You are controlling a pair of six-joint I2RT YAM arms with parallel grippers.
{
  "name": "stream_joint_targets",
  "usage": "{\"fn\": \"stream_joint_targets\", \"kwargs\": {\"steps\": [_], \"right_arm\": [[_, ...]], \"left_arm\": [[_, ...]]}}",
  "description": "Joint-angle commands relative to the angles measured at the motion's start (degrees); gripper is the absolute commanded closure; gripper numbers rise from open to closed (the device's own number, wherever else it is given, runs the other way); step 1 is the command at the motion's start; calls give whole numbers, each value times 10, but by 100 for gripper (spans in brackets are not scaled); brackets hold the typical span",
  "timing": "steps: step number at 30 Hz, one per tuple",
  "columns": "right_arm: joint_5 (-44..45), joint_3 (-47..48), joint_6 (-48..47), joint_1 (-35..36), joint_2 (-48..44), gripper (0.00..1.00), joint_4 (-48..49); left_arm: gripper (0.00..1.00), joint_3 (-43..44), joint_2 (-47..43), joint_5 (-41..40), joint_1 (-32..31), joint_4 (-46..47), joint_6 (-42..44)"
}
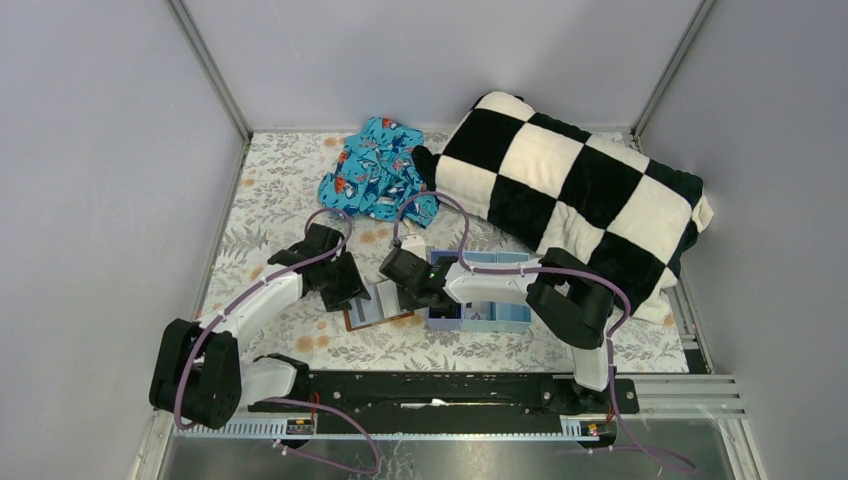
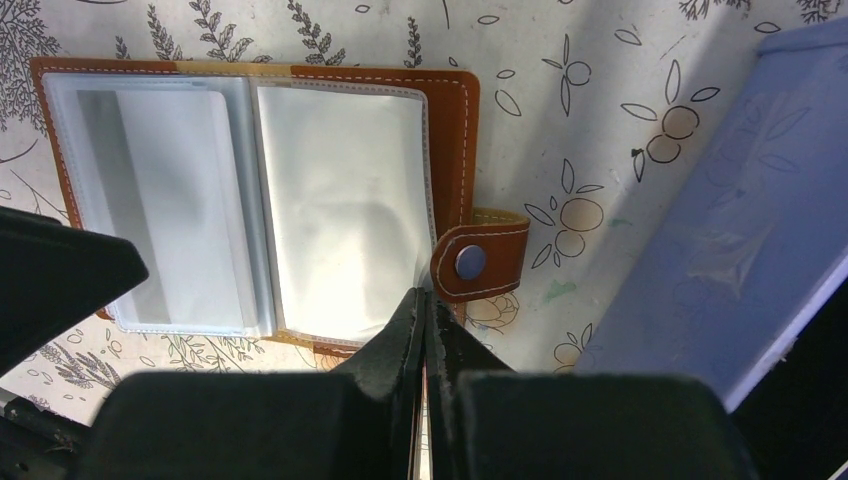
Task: Take the credit cards out of the card holder
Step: Open the card holder at the center of the board.
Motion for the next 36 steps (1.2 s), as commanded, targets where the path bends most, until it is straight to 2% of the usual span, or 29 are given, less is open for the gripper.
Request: {"fn": "stream_joint_targets", "kwargs": {"steps": [1, 11, 19, 36], "right_arm": [[12, 5, 4, 6, 17, 98, -17], [9, 2, 3, 6, 17, 98, -13], [5, 6, 0, 6, 21, 98, -14], [2, 5, 3, 6, 19, 98, -13]], "left_arm": [[44, -1, 19, 1, -1, 37, 3], [44, -1, 37, 12, -1, 56, -1], [43, 7, 34, -30, -1, 35, -4], [43, -14, 37, 17, -2, 71, -3]]}}
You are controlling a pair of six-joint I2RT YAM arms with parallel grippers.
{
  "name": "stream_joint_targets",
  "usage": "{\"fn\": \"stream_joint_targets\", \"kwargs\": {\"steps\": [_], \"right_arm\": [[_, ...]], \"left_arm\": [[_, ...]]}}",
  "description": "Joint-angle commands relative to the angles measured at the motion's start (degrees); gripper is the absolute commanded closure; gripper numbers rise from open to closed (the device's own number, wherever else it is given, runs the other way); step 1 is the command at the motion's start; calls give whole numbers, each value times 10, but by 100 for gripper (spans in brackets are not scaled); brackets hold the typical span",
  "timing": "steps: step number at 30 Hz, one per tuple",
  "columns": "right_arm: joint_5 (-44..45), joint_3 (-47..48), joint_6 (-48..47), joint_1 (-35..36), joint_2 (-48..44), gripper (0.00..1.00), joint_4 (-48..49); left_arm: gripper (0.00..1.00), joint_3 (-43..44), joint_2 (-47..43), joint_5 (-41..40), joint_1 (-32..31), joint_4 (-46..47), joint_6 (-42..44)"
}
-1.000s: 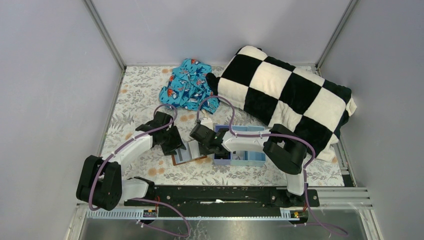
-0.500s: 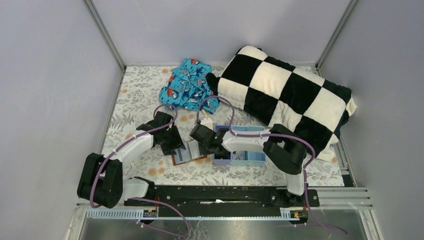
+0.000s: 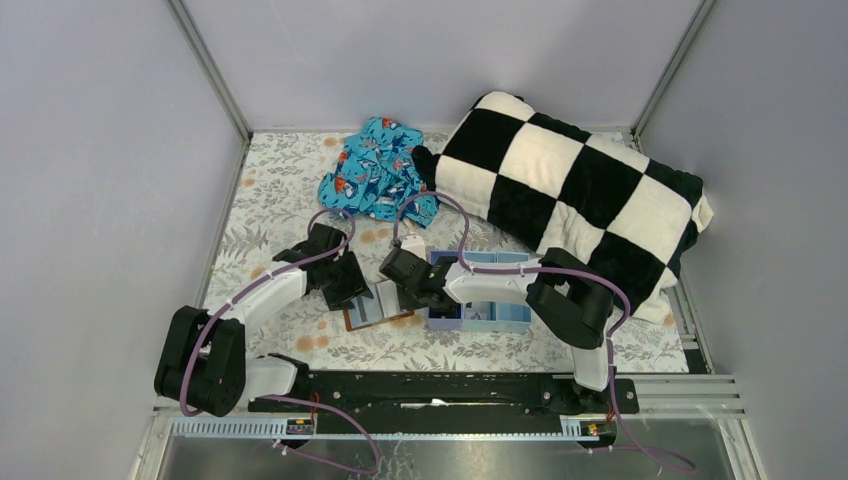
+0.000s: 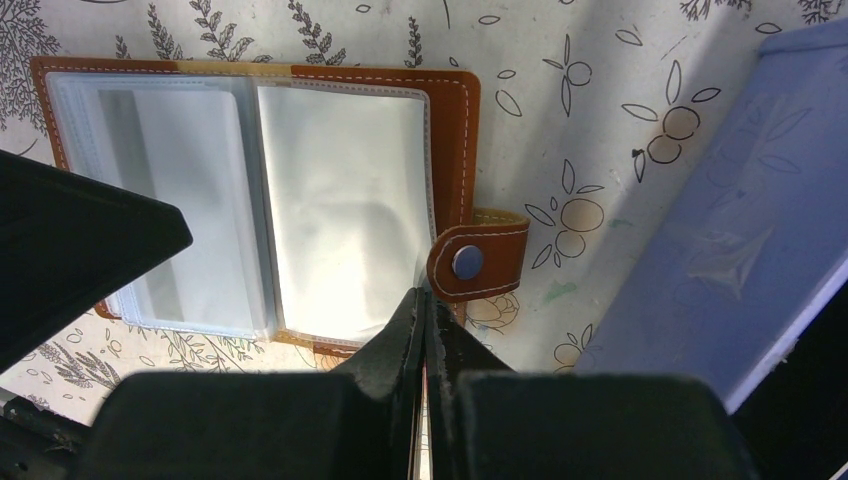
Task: Take the credit cards out of the card holder
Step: Open the card holder at the center of the board.
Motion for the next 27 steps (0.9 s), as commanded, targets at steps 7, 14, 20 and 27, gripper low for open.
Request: {"fn": "stream_joint_targets", "kwargs": {"steps": [7, 14, 20, 27], "right_arm": [[2, -3, 6, 6, 13, 98, -10], [-1, 0, 6, 6, 16, 97, -11], [-3, -1, 6, 6, 18, 97, -10], [-3, -3, 8, 6, 16, 97, -6]], "left_arm": [[43, -16, -13, 44, -1, 58, -13], [43, -20, -35, 114, -1, 105, -30], [43, -13, -45, 139, -1, 116, -40], [43, -31, -45, 177, -1, 154, -56]]}}
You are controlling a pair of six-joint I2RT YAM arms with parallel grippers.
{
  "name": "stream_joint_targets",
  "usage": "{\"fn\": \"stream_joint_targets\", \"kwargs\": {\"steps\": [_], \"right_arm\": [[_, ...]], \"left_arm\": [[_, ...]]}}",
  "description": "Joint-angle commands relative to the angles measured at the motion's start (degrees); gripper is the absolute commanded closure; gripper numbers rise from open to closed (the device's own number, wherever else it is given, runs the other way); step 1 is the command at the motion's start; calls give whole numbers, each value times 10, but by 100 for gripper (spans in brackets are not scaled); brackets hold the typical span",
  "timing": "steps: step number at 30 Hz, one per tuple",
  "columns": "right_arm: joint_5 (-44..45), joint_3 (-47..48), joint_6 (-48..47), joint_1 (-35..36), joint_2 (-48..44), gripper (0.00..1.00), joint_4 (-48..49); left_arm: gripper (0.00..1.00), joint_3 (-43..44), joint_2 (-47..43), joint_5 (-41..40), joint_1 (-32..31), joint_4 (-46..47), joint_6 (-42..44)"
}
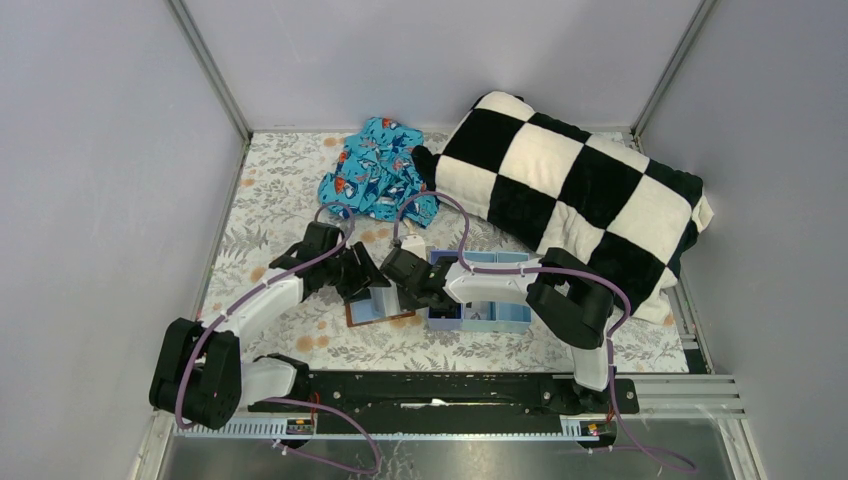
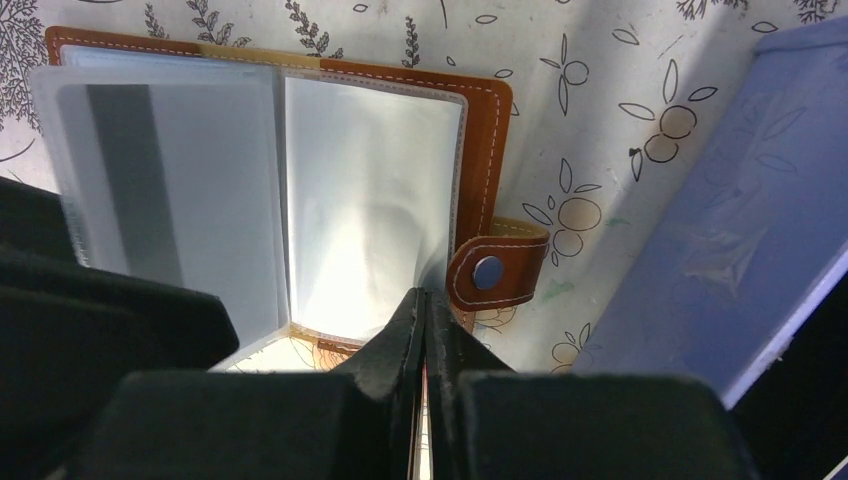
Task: Take the credit cards out of the card holder
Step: Open the card holder at the center of the board.
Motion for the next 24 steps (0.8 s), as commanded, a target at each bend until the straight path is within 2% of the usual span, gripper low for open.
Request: {"fn": "stream_joint_targets", "kwargs": {"steps": [1, 24], "right_arm": [[-3, -2, 8, 6, 18, 97, -5], [-5, -4, 7, 6, 8, 93, 1]], "left_arm": [[44, -16, -8, 53, -1, 63, -21], [45, -28, -3, 47, -2, 97, -48]]}}
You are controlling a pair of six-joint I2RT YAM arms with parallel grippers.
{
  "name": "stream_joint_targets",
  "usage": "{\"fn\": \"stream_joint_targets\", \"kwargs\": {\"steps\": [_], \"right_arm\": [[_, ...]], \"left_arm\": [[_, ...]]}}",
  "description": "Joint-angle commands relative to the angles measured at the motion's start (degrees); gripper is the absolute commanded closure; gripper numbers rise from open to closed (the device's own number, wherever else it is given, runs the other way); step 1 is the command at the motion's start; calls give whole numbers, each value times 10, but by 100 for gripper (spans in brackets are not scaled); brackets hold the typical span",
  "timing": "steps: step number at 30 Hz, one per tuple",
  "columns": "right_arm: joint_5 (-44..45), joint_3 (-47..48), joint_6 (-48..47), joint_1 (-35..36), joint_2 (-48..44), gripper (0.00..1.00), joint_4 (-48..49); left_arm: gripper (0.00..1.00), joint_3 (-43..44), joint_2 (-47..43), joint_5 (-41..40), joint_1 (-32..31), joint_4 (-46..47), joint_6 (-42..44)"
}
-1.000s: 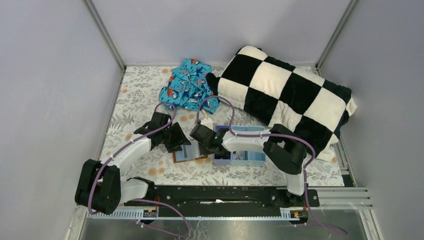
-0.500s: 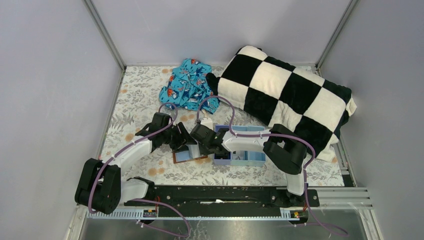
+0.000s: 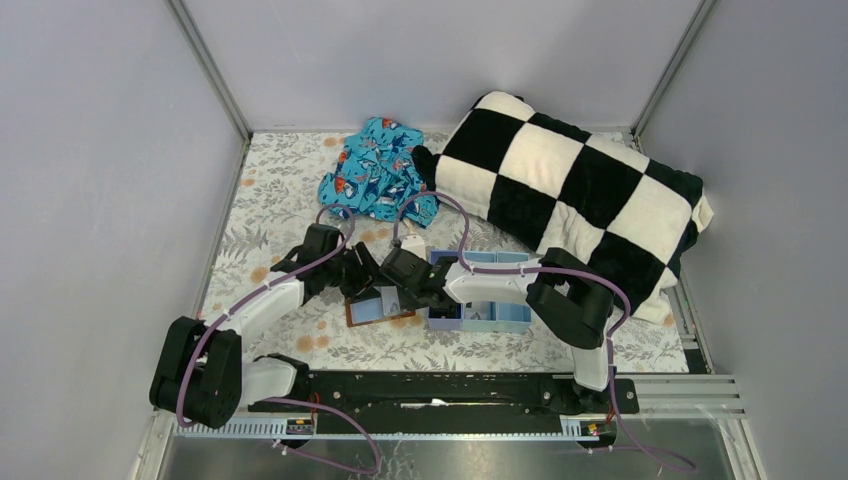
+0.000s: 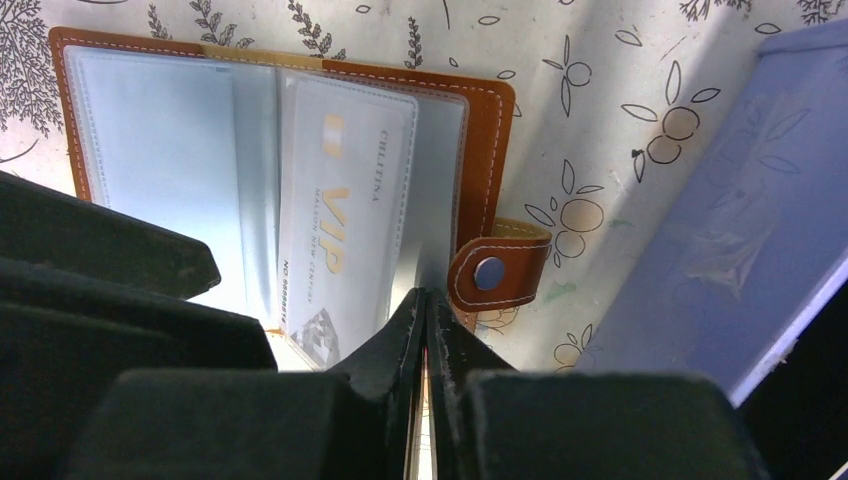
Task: Take the credit cards out of the card holder
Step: Open the card holder at the center of the board.
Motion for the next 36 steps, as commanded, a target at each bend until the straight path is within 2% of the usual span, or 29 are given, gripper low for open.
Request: {"fn": "stream_joint_targets", "kwargs": {"steps": [1, 9, 17, 23, 26, 32, 36], "right_arm": [[-4, -4, 6, 6, 8, 93, -1], [7, -9, 8, 6, -2, 93, -5], [43, -12, -9, 5, -67, 92, -22], [57, 5, -25, 6, -85, 90, -26], [43, 19, -26, 5, -70, 90, -20], [22, 32, -23, 5, -39, 90, -5], [22, 33, -20, 4, -23, 91, -6]], "left_arm": [[45, -4, -3, 2, -1, 36, -11], [45, 11, -27, -45, -1, -13, 3], [46, 16, -19, -77, 4, -39, 5], [45, 18, -13, -61, 3, -26, 11], [45, 22, -13, -48, 3, -18, 17], [42, -21, -44, -36, 2, 68, -5], [42, -19, -30, -25, 1, 61, 8]]}}
